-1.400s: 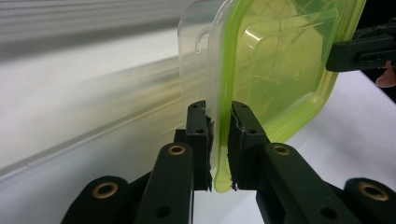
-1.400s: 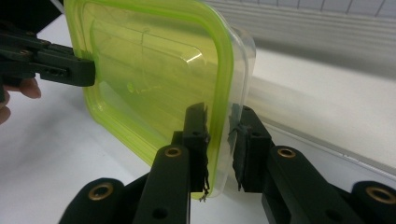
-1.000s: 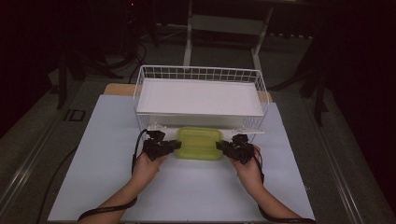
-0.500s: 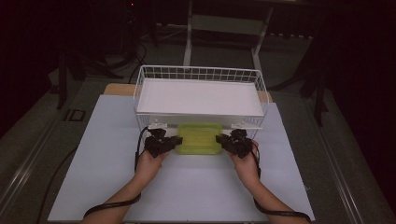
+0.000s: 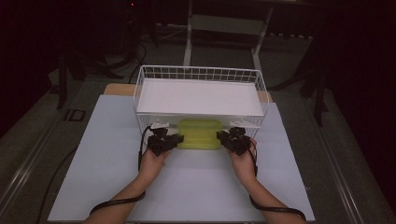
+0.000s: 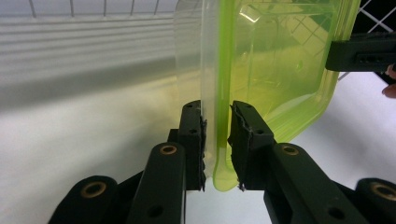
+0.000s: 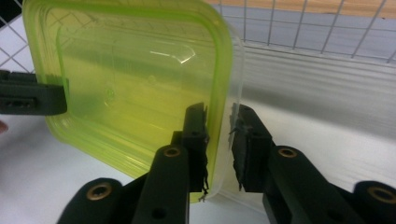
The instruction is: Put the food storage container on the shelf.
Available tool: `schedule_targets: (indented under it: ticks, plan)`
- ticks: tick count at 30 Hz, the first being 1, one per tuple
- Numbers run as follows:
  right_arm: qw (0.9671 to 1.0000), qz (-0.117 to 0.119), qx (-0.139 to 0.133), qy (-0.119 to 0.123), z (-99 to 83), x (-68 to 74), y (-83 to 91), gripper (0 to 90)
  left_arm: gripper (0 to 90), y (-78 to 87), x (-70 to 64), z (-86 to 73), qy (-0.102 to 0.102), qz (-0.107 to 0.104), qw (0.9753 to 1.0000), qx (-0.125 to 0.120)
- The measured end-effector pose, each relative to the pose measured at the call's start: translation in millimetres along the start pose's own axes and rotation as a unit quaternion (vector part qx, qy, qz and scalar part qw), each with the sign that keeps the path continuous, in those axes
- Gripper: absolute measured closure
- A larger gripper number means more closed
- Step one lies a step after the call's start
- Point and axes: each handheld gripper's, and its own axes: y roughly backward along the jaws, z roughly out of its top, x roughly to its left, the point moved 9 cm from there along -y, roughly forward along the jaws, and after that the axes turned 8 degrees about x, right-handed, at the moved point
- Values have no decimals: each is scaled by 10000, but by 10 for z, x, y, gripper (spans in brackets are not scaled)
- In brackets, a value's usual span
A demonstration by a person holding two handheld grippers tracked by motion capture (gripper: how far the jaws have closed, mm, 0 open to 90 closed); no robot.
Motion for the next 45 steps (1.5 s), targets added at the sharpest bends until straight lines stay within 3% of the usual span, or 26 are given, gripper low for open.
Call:
schedule_targets:
  ticks: [3,5,9,15,18,20,24,29,33,36,40,45]
  plan:
    - [9999,86,41,-73,-27,23,29,772,762,41,-30,-24,58,-91,9999,-30]
    - [9998,115,84,-137,-51,26,59,772,761,67,-75,-57,-9,-93,10000,20]
    - [9994,153,175,-260,-91,52,128,772,758,107,-136,-97,111,-150,9998,54]
    - [9994,110,254,-199,-132,53,134,770,759,72,-140,-130,71,-131,9998,155]
    - [9995,111,234,-199,-108,40,113,760,755,58,-120,-100,113,-141,9998,86]
    - [9996,112,204,-176,-83,29,98,746,744,51,-113,-77,34,-117,9999,40]
    - [9998,89,121,-162,-54,8,65,716,708,28,-91,-25,-53,-90,9999,-108]
    - [9996,-37,101,-242,-59,-34,-14,639,588,-11,-60,34,-163,173,9994,-257]
    - [9994,-15,41,-336,-41,-53,-33,631,528,-32,-71,76,-182,173,9992,-314]
    - [9996,-206,-3,-186,-30,-61,-55,607,453,-89,-77,65,-198,205,9994,-200]
    - [9994,-246,-47,-246,-23,-76,-75,571,440,-109,-61,69,-143,148,9994,-262]
    - [9994,-298,-92,-132,-28,-93,-67,498,369,-62,-48,98,-29,102,9991,-406]
